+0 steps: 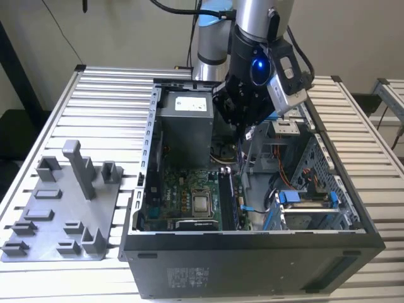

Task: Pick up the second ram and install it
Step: 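Insert the second ram into the second slot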

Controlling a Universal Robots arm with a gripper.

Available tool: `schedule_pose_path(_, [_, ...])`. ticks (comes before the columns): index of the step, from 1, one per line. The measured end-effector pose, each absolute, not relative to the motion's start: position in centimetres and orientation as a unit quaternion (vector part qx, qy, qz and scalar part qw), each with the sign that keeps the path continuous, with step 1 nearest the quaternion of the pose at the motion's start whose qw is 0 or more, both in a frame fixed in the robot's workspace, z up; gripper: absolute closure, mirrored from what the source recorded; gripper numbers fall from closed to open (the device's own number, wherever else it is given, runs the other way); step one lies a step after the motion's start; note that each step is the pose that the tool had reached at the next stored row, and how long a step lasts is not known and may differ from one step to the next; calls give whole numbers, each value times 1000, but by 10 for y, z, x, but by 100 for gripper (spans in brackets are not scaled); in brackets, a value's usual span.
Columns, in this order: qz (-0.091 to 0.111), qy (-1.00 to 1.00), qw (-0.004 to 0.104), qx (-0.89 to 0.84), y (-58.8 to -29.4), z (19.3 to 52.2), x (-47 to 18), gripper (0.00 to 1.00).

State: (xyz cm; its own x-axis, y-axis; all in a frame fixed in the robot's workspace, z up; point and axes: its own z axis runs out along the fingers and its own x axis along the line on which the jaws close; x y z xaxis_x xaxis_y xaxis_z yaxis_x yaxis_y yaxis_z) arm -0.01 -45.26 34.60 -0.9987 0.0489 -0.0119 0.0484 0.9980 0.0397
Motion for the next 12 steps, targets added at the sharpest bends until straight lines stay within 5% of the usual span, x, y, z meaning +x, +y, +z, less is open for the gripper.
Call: schedule_pose_path(12, [20,999,6,24,-453,338,0,86])
